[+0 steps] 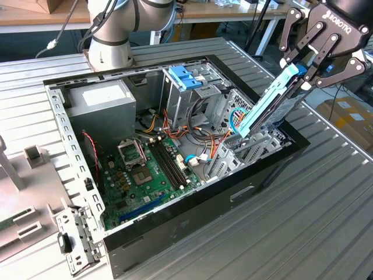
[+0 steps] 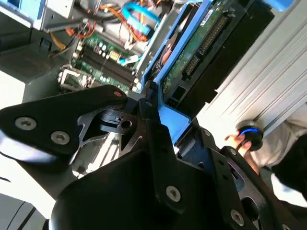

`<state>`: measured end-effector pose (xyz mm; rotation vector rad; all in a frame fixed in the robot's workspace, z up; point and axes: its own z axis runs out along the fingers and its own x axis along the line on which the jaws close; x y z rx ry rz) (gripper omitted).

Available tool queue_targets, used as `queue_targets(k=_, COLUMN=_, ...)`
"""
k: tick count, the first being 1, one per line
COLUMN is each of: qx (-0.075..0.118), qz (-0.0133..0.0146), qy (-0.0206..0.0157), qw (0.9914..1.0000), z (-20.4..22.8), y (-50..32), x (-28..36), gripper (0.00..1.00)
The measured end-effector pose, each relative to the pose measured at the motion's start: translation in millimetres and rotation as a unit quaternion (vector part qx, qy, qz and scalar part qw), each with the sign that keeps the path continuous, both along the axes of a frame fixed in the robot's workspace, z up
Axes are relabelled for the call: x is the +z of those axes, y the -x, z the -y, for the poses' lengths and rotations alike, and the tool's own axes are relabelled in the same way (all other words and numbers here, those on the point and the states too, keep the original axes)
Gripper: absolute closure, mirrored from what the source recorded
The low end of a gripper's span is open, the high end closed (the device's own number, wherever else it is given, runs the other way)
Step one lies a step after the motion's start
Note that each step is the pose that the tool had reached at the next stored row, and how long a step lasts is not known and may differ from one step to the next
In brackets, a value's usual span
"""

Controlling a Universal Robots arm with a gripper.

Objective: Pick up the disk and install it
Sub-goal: 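Pick up the disk, then insert the disk into the insertion slot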

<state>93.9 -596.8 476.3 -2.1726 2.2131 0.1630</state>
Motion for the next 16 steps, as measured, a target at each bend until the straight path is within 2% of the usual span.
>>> queue_targets(k=1, qx=0.0, qz=0.0159, qy=0.0, qw=0.99987, z=0.0, y=0.2, x=-0.2, gripper=0.63)
queue_targets(k=2, qx=0.0, qz=0.0209, qy=0.0, qw=0.99978, z=0.1, y=0.2, x=-0.3, gripper=0.63)
queue_targets(k=5, qx=0.0, qz=0.0212, qy=0.0, qw=0.99978, z=0.0, y=0.2, x=-0.2, gripper=0.63)
queue_targets(k=7, qx=0.0, qz=0.0224, qy=0.0, qw=0.99975, z=0.0, y=0.2, x=-0.2, gripper=0.63)
queue_targets(k=16, qx=0.0, qz=0.0225, qy=0.0, qw=0.99975, z=0.0, y=3.0, x=-0.2, gripper=0.63)
